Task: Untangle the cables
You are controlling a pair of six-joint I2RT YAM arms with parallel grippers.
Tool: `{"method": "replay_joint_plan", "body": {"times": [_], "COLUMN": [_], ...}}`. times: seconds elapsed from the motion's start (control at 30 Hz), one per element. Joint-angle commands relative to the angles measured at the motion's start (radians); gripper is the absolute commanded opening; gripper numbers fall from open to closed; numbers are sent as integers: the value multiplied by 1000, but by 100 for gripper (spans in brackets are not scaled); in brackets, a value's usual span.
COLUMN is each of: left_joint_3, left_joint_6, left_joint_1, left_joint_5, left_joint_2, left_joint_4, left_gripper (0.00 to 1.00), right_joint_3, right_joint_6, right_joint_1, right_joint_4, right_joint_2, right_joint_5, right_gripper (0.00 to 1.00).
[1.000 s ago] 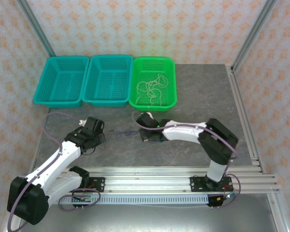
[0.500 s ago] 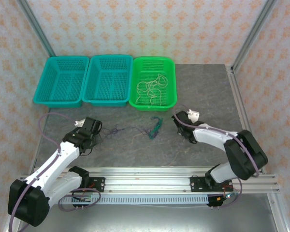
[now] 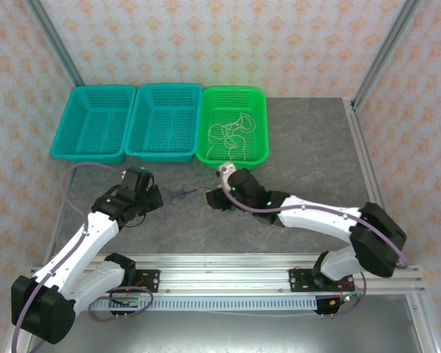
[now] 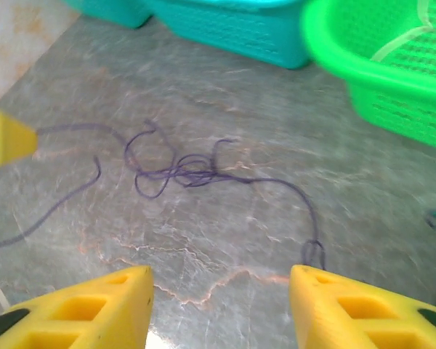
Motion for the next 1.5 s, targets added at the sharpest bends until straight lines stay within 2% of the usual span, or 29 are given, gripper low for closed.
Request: {"method": "replay_joint_plan", "body": {"times": [0.0, 0.07, 0.13, 0.27, 0.4, 0.57, 0.73, 1.1, 1.27, 1.37, 1.47], "left_joint_3": [19, 11, 6, -6, -16, -17, -28, -35, -36, -39, -40], "left_joint_6": [43, 44, 43, 37, 36, 48, 48, 60, 59, 60, 63], "left_joint_1": [4, 4, 4, 4, 4, 4, 4, 5, 6, 4, 4], "left_joint_5": [38, 50, 52, 47, 43, 37, 41, 37, 38, 34, 29], "left_joint_2": [18, 16, 10, -9, -14, -10, -15, -3, -5, -10, -14], "left_joint_4": [-4, -4, -9, -13, -10, -15, -8, 2, 3, -2, -8], "left_gripper": [0, 0, 0, 0, 0, 0, 0, 0, 0, 0, 0], "right_joint_3": [-31, -35, -4, 58, 97, 165, 218, 285, 336, 355, 363], "right_joint_6": [-339, -576, -764, -1036, -1258, -1221, -1150, -1180, -1152, -1159, -1158], "right_joint_1": [25, 48, 75, 80, 76, 50, 9, -9, -9, -9, -10], "right_joint_4": [219, 301, 312, 297, 324, 306, 245, 54, 74, 78, 73], "right_joint_2": [98, 164, 223, 331, 445, 501, 515, 539, 585, 607, 616], "right_joint_5": [-13, -6, 74, 241, 317, 219, 128, -52, -13, -3, -7], "right_gripper": [56, 59, 64, 65, 66, 62, 48, 48, 33, 30, 19]}}
